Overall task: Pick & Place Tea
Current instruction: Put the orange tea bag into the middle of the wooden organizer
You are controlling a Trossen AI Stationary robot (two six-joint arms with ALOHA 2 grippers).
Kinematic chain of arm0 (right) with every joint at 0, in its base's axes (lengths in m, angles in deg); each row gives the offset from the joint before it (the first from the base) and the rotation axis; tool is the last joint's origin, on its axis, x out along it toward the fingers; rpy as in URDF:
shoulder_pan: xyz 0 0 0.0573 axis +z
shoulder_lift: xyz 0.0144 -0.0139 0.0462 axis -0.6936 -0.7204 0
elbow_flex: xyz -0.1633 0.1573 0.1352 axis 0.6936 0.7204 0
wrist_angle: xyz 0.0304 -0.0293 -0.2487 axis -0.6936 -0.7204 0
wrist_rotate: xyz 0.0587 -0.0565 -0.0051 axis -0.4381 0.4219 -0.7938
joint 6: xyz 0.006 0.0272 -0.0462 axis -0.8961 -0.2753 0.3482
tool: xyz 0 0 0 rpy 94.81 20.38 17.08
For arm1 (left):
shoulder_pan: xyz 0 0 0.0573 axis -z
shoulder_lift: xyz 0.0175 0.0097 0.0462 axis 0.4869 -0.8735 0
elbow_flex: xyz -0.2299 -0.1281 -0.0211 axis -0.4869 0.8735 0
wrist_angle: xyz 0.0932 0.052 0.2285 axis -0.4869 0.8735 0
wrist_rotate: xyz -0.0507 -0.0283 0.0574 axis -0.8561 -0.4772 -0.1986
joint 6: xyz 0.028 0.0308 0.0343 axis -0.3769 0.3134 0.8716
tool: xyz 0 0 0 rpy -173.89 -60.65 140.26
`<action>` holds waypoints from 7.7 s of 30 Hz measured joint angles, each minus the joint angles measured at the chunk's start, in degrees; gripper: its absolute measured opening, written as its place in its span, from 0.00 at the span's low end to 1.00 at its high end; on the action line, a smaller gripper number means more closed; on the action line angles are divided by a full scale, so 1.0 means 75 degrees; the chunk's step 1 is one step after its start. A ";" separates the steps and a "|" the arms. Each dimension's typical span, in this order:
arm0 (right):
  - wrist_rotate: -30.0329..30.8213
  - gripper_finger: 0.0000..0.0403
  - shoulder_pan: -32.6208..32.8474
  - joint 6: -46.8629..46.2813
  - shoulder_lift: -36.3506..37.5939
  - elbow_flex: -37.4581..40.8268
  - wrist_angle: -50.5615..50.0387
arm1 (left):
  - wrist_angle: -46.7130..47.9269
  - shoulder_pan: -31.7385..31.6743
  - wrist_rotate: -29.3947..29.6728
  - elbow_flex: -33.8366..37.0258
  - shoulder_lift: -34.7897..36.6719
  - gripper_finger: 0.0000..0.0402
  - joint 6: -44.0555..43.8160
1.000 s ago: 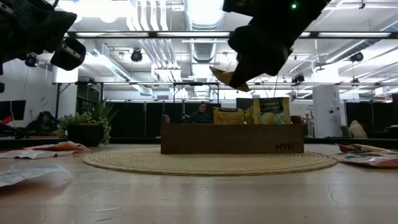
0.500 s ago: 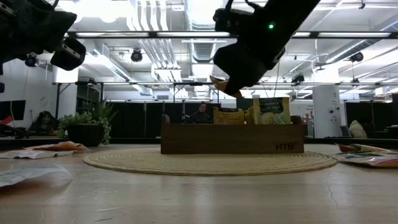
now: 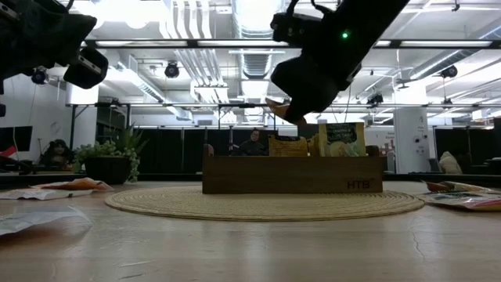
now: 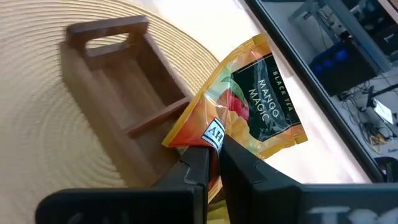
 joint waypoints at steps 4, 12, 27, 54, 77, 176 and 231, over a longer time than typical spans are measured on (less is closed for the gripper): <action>0.0128 0.05 0.0024 0.0009 -0.0040 0.0041 0.0149 | 0.0000 0.0000 0.0003 0.0002 -0.0002 0.00 0.0003; 0.1035 0.05 0.0173 0.0245 -0.0823 -0.0058 0.0217 | 0.0003 0.0000 0.0003 0.0002 0.0000 0.00 0.0003; 0.1303 0.05 0.0182 0.0006 -0.0950 -0.0076 0.0231 | 0.0001 -0.0002 0.0001 0.0002 0.0000 0.00 0.0002; 0.0161 0.44 0.0083 0.0216 -0.0848 -0.0131 0.0015 | 0.0000 -0.0001 0.0001 0.0002 -0.0002 0.00 0.0003; -0.2877 0.45 0.0106 0.0173 0.0862 -0.0132 -0.0206 | 0.0002 -0.0001 0.0001 0.0001 -0.0001 0.00 0.0001; -0.0281 0.02 0.2270 -0.0558 0.1105 -0.0556 -0.1888 | 0.0003 -0.0002 0.0002 0.0002 -0.0003 0.00 0.0001; -0.0123 0.02 0.0363 0.1151 0.1093 0.1766 0.2433 | 0.0003 -0.0002 0.0003 0.0002 -0.0003 0.00 0.0001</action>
